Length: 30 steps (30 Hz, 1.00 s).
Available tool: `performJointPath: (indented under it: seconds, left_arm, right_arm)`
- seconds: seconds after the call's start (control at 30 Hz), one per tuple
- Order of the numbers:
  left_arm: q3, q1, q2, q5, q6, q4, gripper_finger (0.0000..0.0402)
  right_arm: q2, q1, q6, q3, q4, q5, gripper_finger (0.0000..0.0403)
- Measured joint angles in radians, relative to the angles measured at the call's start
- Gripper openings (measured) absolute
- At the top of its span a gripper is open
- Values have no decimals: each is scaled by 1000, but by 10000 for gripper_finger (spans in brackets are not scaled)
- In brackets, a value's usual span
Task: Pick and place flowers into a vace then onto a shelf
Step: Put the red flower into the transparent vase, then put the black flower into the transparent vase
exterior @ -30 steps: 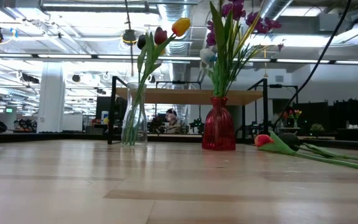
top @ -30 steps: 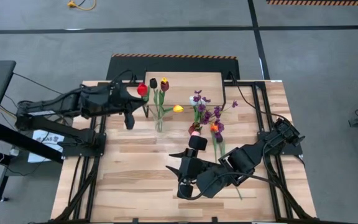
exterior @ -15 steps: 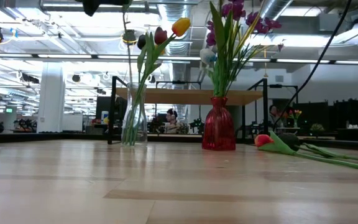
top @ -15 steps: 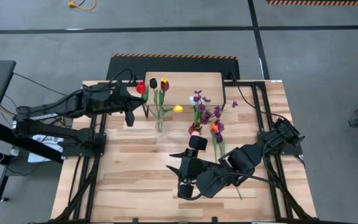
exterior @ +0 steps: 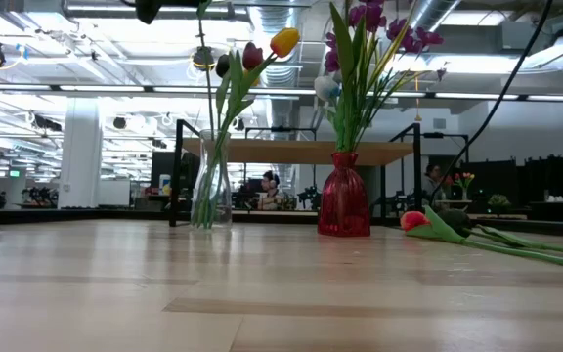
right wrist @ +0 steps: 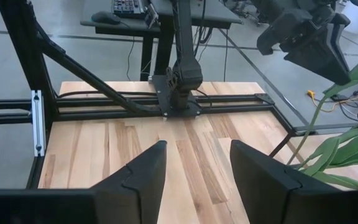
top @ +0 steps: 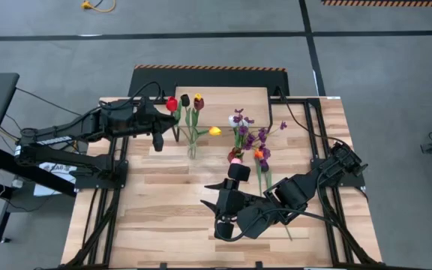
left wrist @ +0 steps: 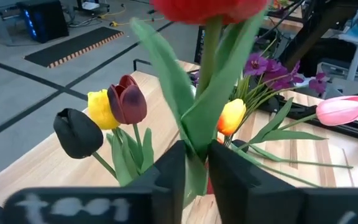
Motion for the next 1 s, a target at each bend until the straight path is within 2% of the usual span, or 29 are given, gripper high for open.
performJointPath:
  seconds: [0.37,0.7,0.87,1.0]
  left_arm:
    - [0,0,6,-4,-17,-50,145]
    - [26,0,3,-7,-26,-133,165]
    - [27,-1,-11,31,-57,-147,165]
    - [27,-6,-17,65,-58,-157,165]
  right_arm:
    - [0,0,0,0,0,0,190]
    - [0,0,1,0,-13,-25,181]
    - [0,10,117,0,-166,-71,175]
    - [0,23,364,0,-400,-161,170]
